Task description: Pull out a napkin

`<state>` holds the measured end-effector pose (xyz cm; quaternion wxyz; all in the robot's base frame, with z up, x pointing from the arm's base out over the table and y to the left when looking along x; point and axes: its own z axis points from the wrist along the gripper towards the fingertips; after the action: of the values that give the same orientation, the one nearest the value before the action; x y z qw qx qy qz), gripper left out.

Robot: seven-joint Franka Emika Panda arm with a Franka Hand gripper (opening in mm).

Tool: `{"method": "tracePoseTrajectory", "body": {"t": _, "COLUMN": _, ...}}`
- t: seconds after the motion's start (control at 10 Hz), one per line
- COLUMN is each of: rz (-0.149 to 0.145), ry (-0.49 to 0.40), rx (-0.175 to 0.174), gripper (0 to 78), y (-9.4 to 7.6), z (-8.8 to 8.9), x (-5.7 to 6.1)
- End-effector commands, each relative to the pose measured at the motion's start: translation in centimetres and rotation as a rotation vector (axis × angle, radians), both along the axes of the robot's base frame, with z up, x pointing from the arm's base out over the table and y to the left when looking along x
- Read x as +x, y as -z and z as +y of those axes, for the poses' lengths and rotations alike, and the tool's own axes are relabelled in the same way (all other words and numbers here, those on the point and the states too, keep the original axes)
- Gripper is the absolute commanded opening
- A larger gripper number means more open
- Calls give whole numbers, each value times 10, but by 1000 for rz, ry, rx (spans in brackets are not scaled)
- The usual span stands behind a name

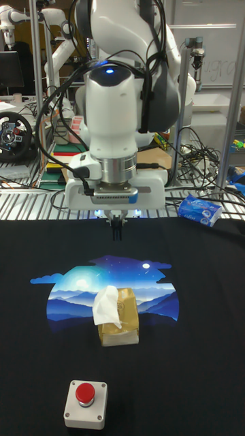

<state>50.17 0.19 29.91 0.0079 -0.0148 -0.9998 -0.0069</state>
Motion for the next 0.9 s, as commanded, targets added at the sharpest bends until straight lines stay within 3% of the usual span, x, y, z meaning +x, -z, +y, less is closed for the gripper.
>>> {"method": "tracePoseTrajectory", "body": {"t": 0.1, "rz": 3, "ry": -6, "rx": 8, "gripper": 0, "y": -3, "z": 0, "x": 7}}
{"method": "tracePoseTrajectory", "body": {"t": 0.9, "rz": 1, "ry": -19, "rx": 2, "gripper": 0, "y": 11, "z": 4, "x": 20}}
